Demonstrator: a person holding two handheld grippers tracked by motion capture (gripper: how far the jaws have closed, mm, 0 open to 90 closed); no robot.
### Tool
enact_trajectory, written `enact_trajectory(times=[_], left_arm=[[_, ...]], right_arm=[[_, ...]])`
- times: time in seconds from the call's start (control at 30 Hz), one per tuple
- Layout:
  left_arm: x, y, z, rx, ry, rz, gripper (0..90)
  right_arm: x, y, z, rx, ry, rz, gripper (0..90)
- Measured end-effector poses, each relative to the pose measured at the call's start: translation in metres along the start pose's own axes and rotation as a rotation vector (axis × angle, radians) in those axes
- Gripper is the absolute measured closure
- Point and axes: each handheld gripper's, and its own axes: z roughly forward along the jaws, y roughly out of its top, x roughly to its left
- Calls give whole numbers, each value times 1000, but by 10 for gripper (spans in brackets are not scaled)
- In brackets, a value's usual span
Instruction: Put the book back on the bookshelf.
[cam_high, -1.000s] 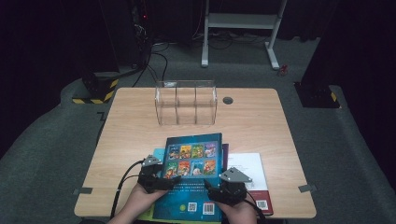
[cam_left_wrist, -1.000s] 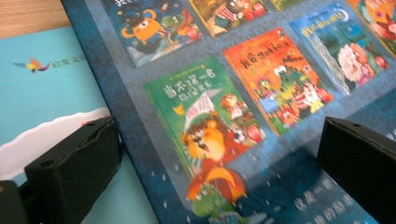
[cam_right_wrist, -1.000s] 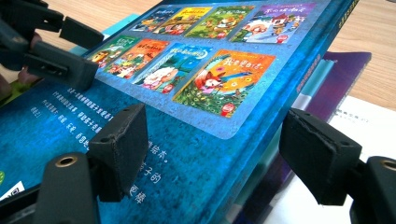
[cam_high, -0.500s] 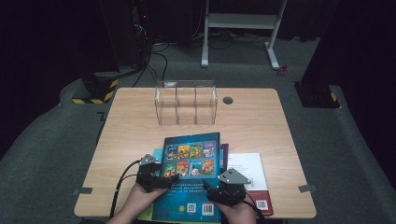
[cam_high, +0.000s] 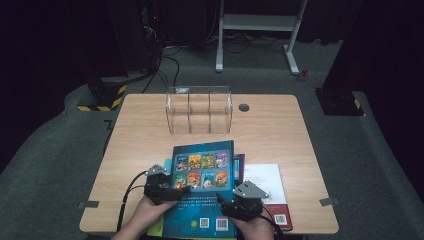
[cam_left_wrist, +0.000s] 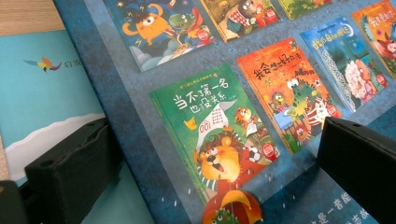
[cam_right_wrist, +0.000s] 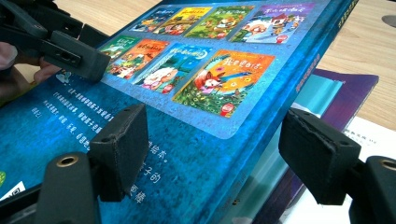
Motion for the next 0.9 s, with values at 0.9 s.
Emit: enact_trajectory(times=[0.9], left_arm=[[-18, 18, -46, -360, 186, 123, 312]], right_arm=[[-4, 39, 3, -52, -104, -50, 400]])
